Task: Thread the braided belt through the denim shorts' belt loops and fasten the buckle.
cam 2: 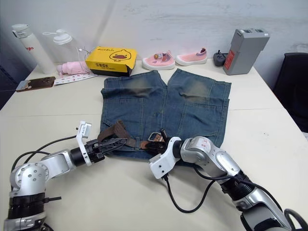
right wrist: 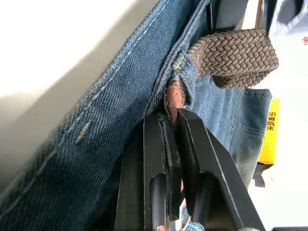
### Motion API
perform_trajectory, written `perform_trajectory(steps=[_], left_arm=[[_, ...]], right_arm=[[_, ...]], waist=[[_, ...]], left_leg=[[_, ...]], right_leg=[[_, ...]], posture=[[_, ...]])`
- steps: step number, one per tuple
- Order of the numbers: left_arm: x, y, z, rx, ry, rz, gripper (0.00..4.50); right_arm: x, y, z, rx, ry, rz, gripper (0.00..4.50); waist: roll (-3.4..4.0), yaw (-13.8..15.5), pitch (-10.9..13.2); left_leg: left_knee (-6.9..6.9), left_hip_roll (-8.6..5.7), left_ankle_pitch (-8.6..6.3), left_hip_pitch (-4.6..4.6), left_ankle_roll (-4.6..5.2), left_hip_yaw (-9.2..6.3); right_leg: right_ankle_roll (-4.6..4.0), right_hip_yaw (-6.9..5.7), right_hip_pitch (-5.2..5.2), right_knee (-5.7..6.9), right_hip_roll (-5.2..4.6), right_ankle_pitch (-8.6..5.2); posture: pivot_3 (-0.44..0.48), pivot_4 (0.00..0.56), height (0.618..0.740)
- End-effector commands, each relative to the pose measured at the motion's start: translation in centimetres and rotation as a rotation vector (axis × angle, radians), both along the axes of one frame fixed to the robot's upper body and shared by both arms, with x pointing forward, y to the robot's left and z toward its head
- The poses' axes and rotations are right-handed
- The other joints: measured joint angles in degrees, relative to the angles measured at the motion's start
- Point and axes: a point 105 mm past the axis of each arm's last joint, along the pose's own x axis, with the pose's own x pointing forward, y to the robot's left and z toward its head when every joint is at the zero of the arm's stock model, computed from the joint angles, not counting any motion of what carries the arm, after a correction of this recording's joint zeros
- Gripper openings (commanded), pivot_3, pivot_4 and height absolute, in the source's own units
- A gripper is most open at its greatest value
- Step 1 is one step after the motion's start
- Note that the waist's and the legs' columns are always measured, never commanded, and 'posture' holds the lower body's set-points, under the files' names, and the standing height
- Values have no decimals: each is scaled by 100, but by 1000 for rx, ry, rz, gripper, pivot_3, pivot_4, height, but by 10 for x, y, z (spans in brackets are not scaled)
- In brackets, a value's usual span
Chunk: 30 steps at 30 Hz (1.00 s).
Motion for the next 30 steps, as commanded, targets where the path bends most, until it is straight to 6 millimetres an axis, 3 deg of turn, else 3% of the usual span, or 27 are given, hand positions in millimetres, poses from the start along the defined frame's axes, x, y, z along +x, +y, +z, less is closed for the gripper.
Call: perform_trajectory(steps=[1, 3, 6, 10, 12, 16, 21, 27, 30], left_arm=[[-7, 4, 2, 63, -48, 29, 2941], [-10, 3, -5, 120, -59, 25, 2483], [-14, 0, -9, 156, -70, 19, 1327], [-13, 7, -30, 306, -53, 54, 75], [-15, 8, -40, 374, -56, 44, 75], [-25, 5, -59, 508, -82, 3, 75], [-30, 5, -68, 530, -99, -7, 75], [-32, 7, -70, 537, -113, -23, 75], [-32, 7, -70, 541, -128, -40, 75]], right_arm=[[-3, -7, -19, -55, 58, -18, 0], [-3, -7, -18, -52, 59, -25, 0], [-3, -8, -18, -46, 61, -32, 0], [-5, -11, -9, 4, 75, -44, 0], [-7, -12, 2, 56, 85, -55, 0], [-26, -21, 55, 280, 123, -53, 0], [-44, -38, 90, 360, 131, -85, 0], [-24, -63, 119, 431, 81, -213, 0], [-13, -76, 123, 439, 73, -268, 0]], waist=[[0, -2, 0], [-1, -10, -1], [0, -11, -1], [-2, 2, -2], [0, 18, -1], [13, 42, 3], [48, 52, 2], [49, 66, 4], [51, 83, 6]], left_leg=[[0, -1, -1, 0, 2, 1], [0, -2, -1, 0, 3, 2], [0, -1, -1, -2, 2, 3], [1, -2, -5, -4, 9, 5], [3, -2, -6, -3, 10, 5], [4, -1, -15, -5, 28, 13], [3, 16, -23, -10, 43, 29], [3, 24, -24, -3, 43, 29], [3, 24, -23, -3, 42, 29]], right_leg=[[-1, -2, 2, 0, 1, 0], [-1, -2, 2, -1, 0, -1], [-5, -1, 1, -1, -2, -2], [-14, -1, 2, -3, -3, -7], [-17, 0, 2, -3, -4, -9], [-38, 1, 2, -7, -7, -19], [-59, 0, 16, -37, -12, -30], [-59, -3, 14, -50, -10, -30], [-58, -3, 11, -52, -10, -29]], posture=[[0, 150, 624], [0, 150, 624], [0, 150, 624], [0, 150, 624], [0, 150, 624], [0, 150, 624], [0, 150, 624], [0, 150, 624], [0, 150, 624]])
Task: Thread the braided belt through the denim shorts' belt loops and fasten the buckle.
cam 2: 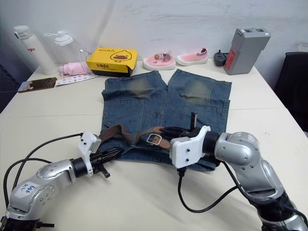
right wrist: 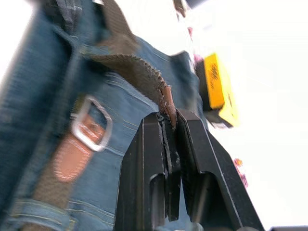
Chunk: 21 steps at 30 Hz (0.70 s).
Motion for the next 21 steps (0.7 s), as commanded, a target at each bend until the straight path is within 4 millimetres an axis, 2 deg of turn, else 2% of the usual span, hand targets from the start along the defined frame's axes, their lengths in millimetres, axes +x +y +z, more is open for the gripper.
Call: perform_trajectory(steps=[1, 6, 9, 12, 15, 21], left_arm=[[-14, 11, -40, 63, 159, 11, 75], [-15, 14, -37, 68, 130, -14, 75], [-16, 15, -36, 70, 118, -19, 75], [-16, 15, -36, 73, 113, -24, 75], [-16, 16, -35, 72, 108, -29, 75], [-18, 12, -28, 57, 75, -83, 75]], right_arm=[[13, -22, 22, 44, -67, -90, 0], [22, -44, 29, 181, 79, -171, 0], [10, -55, 28, 212, 292, -152, 0], [3, -62, 28, 211, 384, -149, 0], [-5, -64, 27, 192, 441, -137, 0], [6, -69, 33, 223, 400, -193, 0]], waist=[[-2, 26, 1], [4, 33, 7], [10, 48, 12], [11, 47, 12], [13, 47, 13], [21, 27, 9]], left_leg=[[0, 0, 0, -2, 0, -2], [0, -5, 0, -7, 1, -1], [0, -3, 0, -11, 1, -6], [0, -4, -1, -12, 5, -8], [-2, -2, -1, -11, 6, -7], [-10, 11, -1, -5, 6, 1]], right_leg=[[0, -3, 0, -2, -1, 0], [6, -2, 0, -9, -1, 3], [4, -2, 0, -14, -3, 3], [3, -4, 5, -26, -4, 2], [10, -4, 7, -36, -5, 6], [34, -3, 13, -55, -3, 19]], posture=[[0, 150, 624], [0, 150, 624], [0, 150, 624], [0, 150, 624], [0, 150, 624], [0, 150, 624]])
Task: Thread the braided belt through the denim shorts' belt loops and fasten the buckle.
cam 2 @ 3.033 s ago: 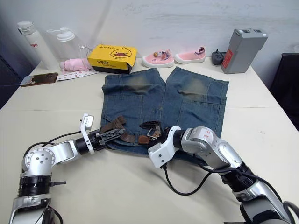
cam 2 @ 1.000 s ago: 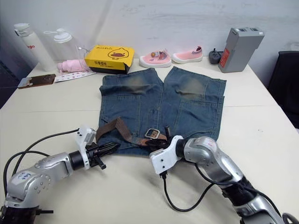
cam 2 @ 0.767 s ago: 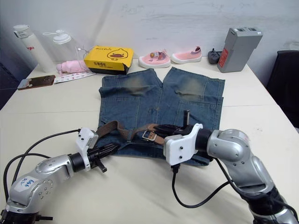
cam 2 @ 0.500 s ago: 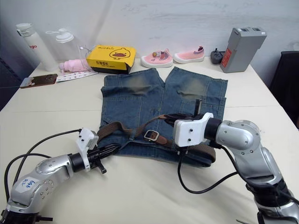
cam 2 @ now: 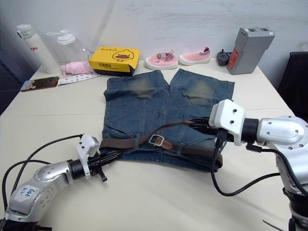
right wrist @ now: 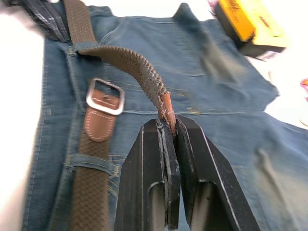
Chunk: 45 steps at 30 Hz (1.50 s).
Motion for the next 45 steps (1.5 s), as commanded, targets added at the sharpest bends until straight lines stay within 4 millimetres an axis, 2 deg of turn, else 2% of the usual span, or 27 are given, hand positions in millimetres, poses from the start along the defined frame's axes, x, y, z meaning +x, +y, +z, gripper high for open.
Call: perform_trajectory(steps=[1, 6, 10, 15, 18, 19, 20, 23, 27, 30, 31, 32, 39, 40, 42, 43, 44, 45], left_arm=[[-12, 7, -22, 40, 98, -26, 75], [-9, 12, 8, -18, 10, -83, 75], [-11, 10, 32, -92, -19, -131, 1280], [-25, -7, 59, -170, -28, -227, 3261], [-28, -27, 93, -266, -92, -305, 3261], [-27, -30, 98, -277, -103, -308, 3261], [-16, -32, 101, -258, -143, -271, 3261], [4, -35, 101, -172, -236, -194, 3261], [35, -44, 89, -49, -355, -106, 3261], [41, -52, 87, -46, -390, -120, 3261], [43, -55, 87, -51, -403, -123, 3261], [44, -59, 88, -55, -415, -124, 3261], [53, -74, 91, -97, -452, -134, 3261], [53, -75, 92, -101, -458, -137, 2866], [50, -75, 92, -108, -464, -156, 2469], [49, -75, 91, -111, -465, -164, 2048], [48, -75, 91, -109, -465, -167, 1286], [49, -75, 90, -106, -464, -166, 1049]], right_arm=[[5, -2, 12, -6, -65, -33, 0], [3, 16, 1, -68, -92, 26, 0], [-2, 30, -13, -157, -137, 85, 0], [0, 41, -11, -168, -205, 105, 0], [2, 47, -11, -206, -274, 122, 0], [2, 48, -10, -208, -284, 125, 0], [2, 49, -10, -202, -288, 132, 0], [1, 51, -10, -198, -295, 143, 0], [1, 54, -11, -209, -308, 156, 0], [-1, 58, -11, -210, -310, 168, 0], [-2, 59, -11, -210, -310, 173, 0], [-2, 60, -11, -210, -310, 177, 0], [-4, 63, -13, -211, -303, 178, 0], [-3, 63, -14, -212, -300, 176, 0], [-3, 63, -14, -206, -292, 167, 0], [-3, 63, -14, -203, -287, 164, 0], [-2, 62, -14, -201, -280, 156, 0], [-1, 62, -15, -199, -271, 149, 0]], waist=[[0, -5, 0], [-3, -15, 7], [-10, -25, 22], [-25, -22, 39], [-33, -9, 47], [-37, -1, 52], [-38, -7, 53], [-41, -13, 52], [-45, -24, 53], [-53, -25, 57], [-53, -22, 57], [-54, -22, 58], [-57, -3, 59], [-57, -6, 59], [-57, -11, 59], [-56, -11, 59], [-57, -11, 59], [-57, -12, 59]], left_leg=[[0, 1, 0, 0, 0, 0], [-6, 8, 1, -6, -3, -1], [-7, 11, 3, -8, -7, -5], [-5, 11, 4, -8, -10, -6], [-5, 11, 7, -8, -15, -9], [-5, 12, 12, -8, -25, -13], [-5, 11, 16, -8, -28, -17], [-5, 13, 25, -3, -42, -2], [-4, 15, 28, -4, -46, 14], [-4, 17, 28, -5, -45, 15], [-5, 17, 28, -6, -45, 13], [-5, 15, 28, -6, -45, 12], [-3, 14, 30, -6, -48, 10], [-3, 12, 31, -7, -48, 7], [-3, 12, 31, -7, -48, 8], [-3, 12, 31, -6, -48, 8], [-4, 13, 31, -7, -48, 8], [-3, 13, 31, -7, -48, 8]], right_leg=[[0, 0, -1, 0, 1, 0], [1, 0, -9, -5, 4, 1], [6, 0, -10, -8, 6, 3], [17, -1, -7, -11, 7, 10], [18, -2, -7, -11, 10, 11], [20, -3, -7, -10, 11, 11], [31, -4, -6, -10, 11, 17], [42, -2, -4, -10, 12, 23], [48, 3, -6, -13, 12, 26], [54, 2, -9, -13, 15, 30], [68, 0, -10, -14, 15, 37], [117, -1, -10, -14, 16, 62], [132, -2, -10, -14, 14, 70], [135, -3, -10, -15, 14, 71], [139, -2, -10, -15, 14, 74], [143, -2, -10, -15, 14, 75], [143, -2, -11, -15, 14, 76], [143, -2, -11, -15, 14, 76]], posture=[[0, 150, 624], [0, 150, 624], [0, 150, 624], [0, 150, 624], [0, 150, 624], [0, 150, 624], [0, 150, 624], [0, 150, 624], [0, 150, 624], [0, 150, 624], [0, 150, 624], [0, 150, 624], [0, 150, 624], [0, 150, 624], [0, 150, 624], [0, 150, 624], [0, 150, 624], [0, 150, 624]])
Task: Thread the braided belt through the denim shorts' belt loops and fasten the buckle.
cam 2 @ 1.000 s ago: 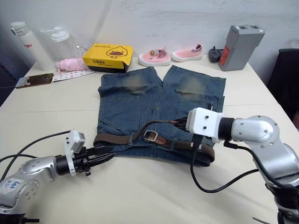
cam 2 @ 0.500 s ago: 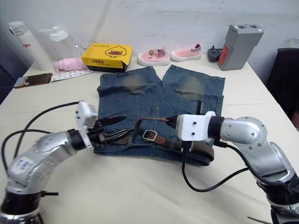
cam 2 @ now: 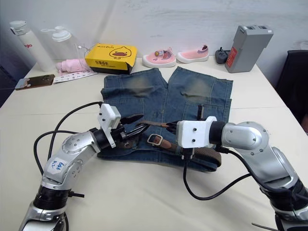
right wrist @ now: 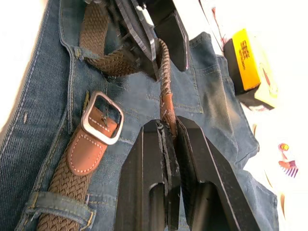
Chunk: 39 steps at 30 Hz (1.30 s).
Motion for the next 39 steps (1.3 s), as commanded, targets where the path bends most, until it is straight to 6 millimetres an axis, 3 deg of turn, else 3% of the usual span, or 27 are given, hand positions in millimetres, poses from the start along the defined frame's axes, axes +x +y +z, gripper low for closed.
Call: perform_trajectory(steps=[1, 3, 4, 7, 11, 13, 18, 23, 34, 37, 39], left_arm=[[-3, 1, 7, 4, -45, -13, 762], [-2, 2, 6, 9, -40, -3, 92], [-1, 3, 6, 7, -38, 5, 0], [1, 6, 9, -13, -37, 27, 0], [3, 10, 16, -46, -41, 56, 0], [4, 12, 19, -61, -42, 68, 0], [3, 19, 27, -107, -46, 110, 0], [5, 23, 38, -155, -43, 133, 0], [3, 24, 54, -173, -62, 133, 0], [4, 26, 54, -172, -57, 138, 0], [4, 29, 47, -156, -33, 148, 0]], right_arm=[[-1, 2, 8, 14, -21, -13, 0], [1, 1, 9, 20, -14, -27, 0], [2, 0, 9, 24, -4, -31, 833], [3, -1, 11, 67, 30, -56, 1847], [7, -2, 14, 112, 56, -107, 3841], [7, -2, 10, 119, 93, -122, 4471], [-2, 4, -33, 99, 263, -146, 4471], [-2, 16, -60, 64, 275, -155, 4471], [23, 21, -70, 152, 248, -262, 4471], [27, 17, -71, 152, 243, -294, 3661], [29, 16, -71, 179, 268, -321, 2679]], waist=[[0, -1, 0], [0, -2, 0], [0, -2, 0], [-1, -2, 0], [0, 0, 0], [-1, 1, 0], [-12, 6, -7], [-10, -16, -7], [-12, -9, -7], [-12, -22, -8], [-12, -22, -8]], left_leg=[[0, 1, 0, 0, 0, 0], [0, 2, 1, 1, -2, -1], [0, 2, 1, 1, -2, -1], [0, 1, 1, 0, -2, -2], [0, 0, 2, 0, -2, -3], [0, 0, 2, 0, -2, -3], [-1, 1, 3, 1, -3, -14], [-1, -1, 8, 2, -9, -10], [-1, -7, 16, 3, -15, -14], [0, -6, 17, 3, -15, -13], [0, -5, 17, 3, -15, -13]], right_leg=[[0, -1, 0, 0, 0, 0], [1, -1, 0, 0, 1, 0], [1, 0, 0, 0, 1, 1], [2, -1, 1, 0, 0, 1], [2, 0, 0, 0, 0, 1], [2, -1, 1, 0, 0, 1], [3, -3, 3, 0, 0, 2], [8, -2, 1, 1, 1, 4], [17, -6, -1, 12, 19, 9], [17, -4, -2, 14, 20, 9], [17, -5, -2, 15, 22, 9]], posture=[[0, 150, 624], [0, 150, 624], [0, 150, 624], [0, 150, 624], [0, 150, 624], [0, 150, 624], [0, 150, 624], [0, 150, 624], [0, 150, 624], [0, 150, 624], [0, 150, 624]])
